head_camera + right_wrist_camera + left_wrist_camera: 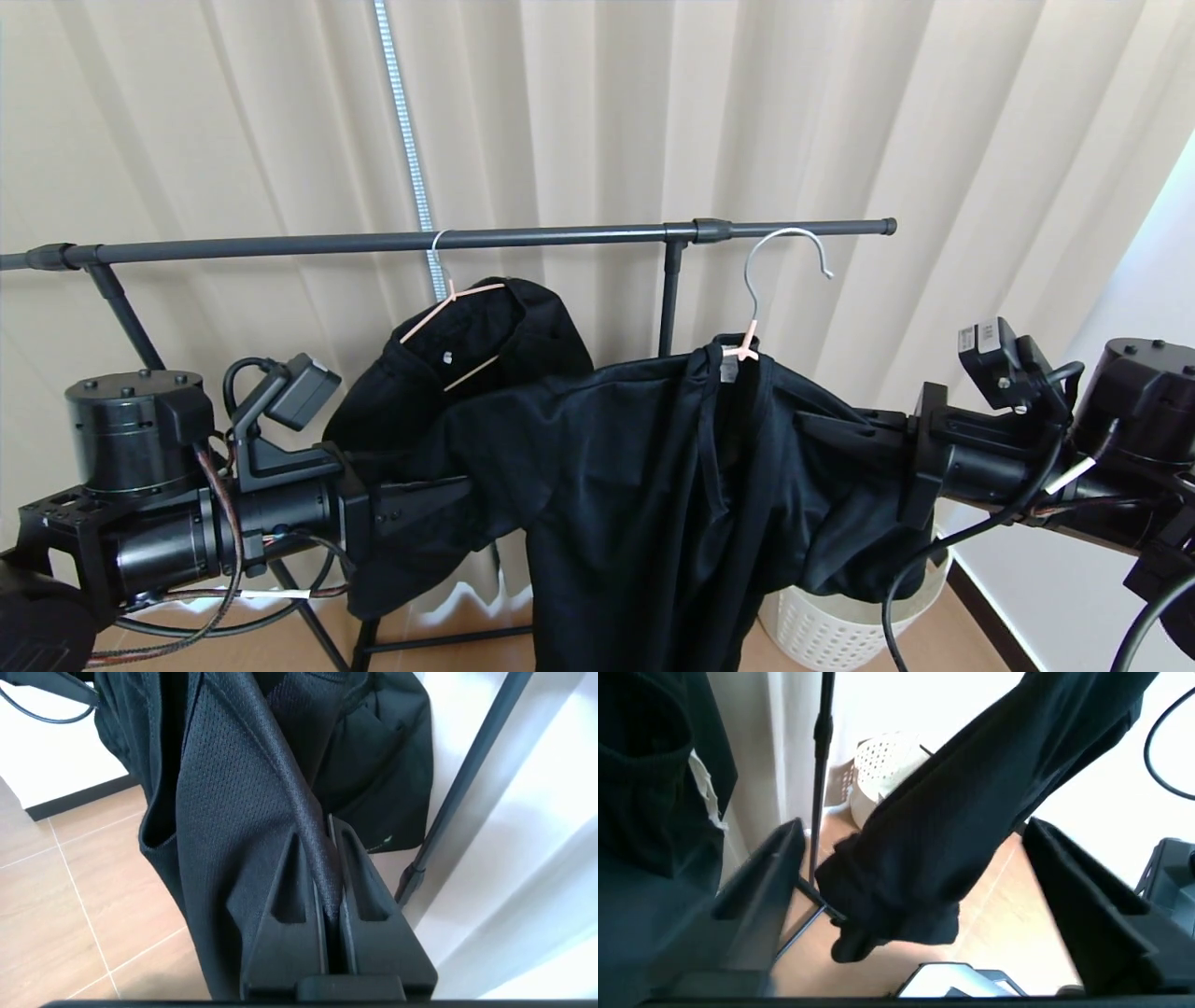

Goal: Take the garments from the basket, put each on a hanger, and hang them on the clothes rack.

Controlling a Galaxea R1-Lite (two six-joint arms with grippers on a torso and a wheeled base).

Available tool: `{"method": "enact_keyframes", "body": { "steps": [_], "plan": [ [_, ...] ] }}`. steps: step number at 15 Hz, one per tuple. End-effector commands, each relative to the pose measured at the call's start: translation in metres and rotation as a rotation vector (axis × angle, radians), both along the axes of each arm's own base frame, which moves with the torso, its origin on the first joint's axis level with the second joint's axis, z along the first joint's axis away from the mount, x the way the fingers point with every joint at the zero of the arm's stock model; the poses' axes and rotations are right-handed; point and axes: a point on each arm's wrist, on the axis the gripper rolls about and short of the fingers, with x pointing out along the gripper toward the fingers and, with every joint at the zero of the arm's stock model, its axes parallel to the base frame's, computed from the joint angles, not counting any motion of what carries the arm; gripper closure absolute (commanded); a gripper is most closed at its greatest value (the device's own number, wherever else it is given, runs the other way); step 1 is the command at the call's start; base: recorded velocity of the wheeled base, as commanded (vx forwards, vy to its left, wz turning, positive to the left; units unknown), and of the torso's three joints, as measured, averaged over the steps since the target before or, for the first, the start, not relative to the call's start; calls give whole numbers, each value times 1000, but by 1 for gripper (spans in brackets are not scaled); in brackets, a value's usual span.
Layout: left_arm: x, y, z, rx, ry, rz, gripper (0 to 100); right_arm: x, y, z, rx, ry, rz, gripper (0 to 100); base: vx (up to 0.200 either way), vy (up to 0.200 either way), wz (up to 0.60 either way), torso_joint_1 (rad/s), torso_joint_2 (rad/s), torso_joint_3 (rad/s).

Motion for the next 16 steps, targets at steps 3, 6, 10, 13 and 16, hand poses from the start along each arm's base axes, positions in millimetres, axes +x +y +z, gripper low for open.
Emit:
{"method": "enact_keyframes", "body": {
  "steps": [3,6,10,13,16],
  "plan": [
    [-8,3,5,-3,-21,5,100,4,-1,-1,0,0,-5,100,0,0,0,0,0,0],
    [-9,11,10,-6,-42,37,100,9,-7,1,1,-7,-31,100,0,0,0,0,0,0],
    [-5,26,12,-5,-52,103,100,19,-15,-1,1,-4,-70,100,0,0,0,0,0,0],
    [-3,32,14,-6,-63,129,100,23,-22,-1,1,-7,-96,100,0,0,0,0,0,0],
    [-2,34,14,-6,-63,137,100,25,-27,1,4,-15,-114,100,0,0,0,0,0,0]
  ]
}}
